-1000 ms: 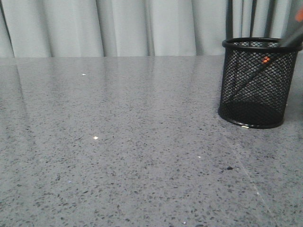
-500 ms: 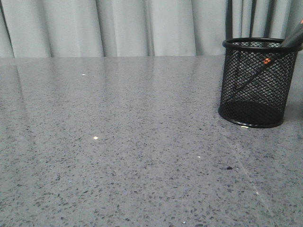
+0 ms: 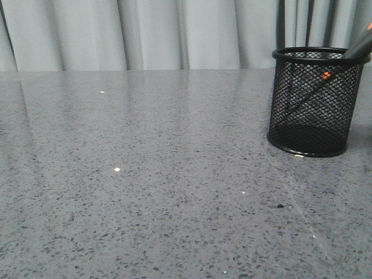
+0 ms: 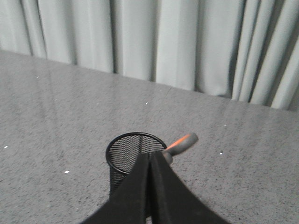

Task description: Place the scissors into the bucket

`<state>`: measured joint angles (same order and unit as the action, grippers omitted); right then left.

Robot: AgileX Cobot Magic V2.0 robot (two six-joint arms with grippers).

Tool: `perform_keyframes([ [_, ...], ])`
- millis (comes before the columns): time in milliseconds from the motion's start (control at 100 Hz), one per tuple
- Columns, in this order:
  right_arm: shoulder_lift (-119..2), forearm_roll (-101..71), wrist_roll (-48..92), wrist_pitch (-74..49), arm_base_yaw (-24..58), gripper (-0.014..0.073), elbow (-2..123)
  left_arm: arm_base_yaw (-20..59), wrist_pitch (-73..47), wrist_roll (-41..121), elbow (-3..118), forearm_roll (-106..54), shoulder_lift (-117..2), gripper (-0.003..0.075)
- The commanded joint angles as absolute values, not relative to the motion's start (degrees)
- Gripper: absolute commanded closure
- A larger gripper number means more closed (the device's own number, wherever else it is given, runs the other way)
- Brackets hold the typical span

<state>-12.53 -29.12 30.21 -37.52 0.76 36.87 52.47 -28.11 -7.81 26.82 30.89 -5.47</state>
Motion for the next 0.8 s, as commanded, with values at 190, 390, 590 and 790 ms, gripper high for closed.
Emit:
perform_keyframes([
  [190,-0.5,-30.0,30.9,-23.7,0.5,0.0639,30.2,52.8,-23.1,-8.6,25.3,28.6,-6.1,0.0740],
  [390,-0.2,-30.1,30.9,-26.0,0.5,0.0639,30.1,52.8,-23.1,-8.6,25.3,27.7,-6.1,0.0740],
  [590,-0.2,-30.1,30.9,-26.2,0.5,0.0639,30.1,52.8,-23.1,-8.6,25.3,27.3,-6.1,0.0740],
  [790,-0.2,-30.1,30.9,-26.2,0.5,0.0639,30.1,52.8,-23.1,-8.6,25.3,26.9,-6.1,0.0740],
])
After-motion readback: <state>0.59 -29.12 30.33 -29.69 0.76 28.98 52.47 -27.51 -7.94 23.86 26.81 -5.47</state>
